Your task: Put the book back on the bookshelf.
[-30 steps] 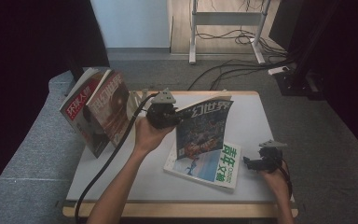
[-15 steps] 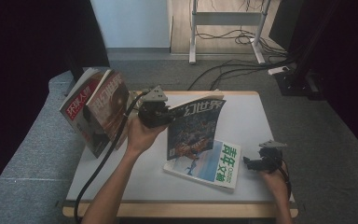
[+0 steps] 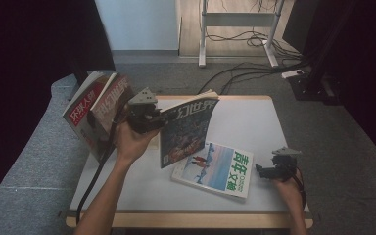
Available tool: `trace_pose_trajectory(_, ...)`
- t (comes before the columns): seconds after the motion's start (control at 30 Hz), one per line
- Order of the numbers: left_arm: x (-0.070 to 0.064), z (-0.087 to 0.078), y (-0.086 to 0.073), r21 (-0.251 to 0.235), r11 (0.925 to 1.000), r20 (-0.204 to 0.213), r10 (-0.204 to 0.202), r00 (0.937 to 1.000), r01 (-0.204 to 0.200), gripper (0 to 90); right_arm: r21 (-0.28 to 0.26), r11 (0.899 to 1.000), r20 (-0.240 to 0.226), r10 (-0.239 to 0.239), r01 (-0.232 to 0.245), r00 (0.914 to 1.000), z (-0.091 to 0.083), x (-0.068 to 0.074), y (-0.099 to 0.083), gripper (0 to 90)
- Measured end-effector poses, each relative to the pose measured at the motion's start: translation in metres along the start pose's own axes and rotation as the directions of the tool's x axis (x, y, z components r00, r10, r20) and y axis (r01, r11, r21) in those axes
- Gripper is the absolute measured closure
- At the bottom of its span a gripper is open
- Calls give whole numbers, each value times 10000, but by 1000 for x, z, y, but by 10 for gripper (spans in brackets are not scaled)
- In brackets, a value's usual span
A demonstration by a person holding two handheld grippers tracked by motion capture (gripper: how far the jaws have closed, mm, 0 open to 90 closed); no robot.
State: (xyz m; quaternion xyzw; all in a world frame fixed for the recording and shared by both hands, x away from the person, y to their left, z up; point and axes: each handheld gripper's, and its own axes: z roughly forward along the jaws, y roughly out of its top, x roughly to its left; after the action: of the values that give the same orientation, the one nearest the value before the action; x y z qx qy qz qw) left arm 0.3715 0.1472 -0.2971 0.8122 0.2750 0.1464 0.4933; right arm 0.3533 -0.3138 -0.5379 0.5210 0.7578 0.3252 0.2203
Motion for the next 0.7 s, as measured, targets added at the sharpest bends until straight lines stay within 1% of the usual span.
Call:
trace_pose_trajectory(0.07,2,-6,-1,-48,9999,-95,-99,9999,98,832,1,10000,0,-4,4,10000,0,0,0,0)
trace_pose_trajectory(0.37,7,-32,-6,-100,9996,-586,-260,9979,255,832,2,10000,-4,0,0,10000,0,0,0,0)
trace_pose_trajectory(0.53,11,-47,-9,-188,9989,-864,-440,9953,425,832,-1,10000,-8,1,-1,10000,0,0,0,0)
trace_pose_trajectory(0.7,16,-63,-14,-312,9973,-1137,-690,9911,658,832,0,10000,-7,1,-1,10000,0,0,0,0)
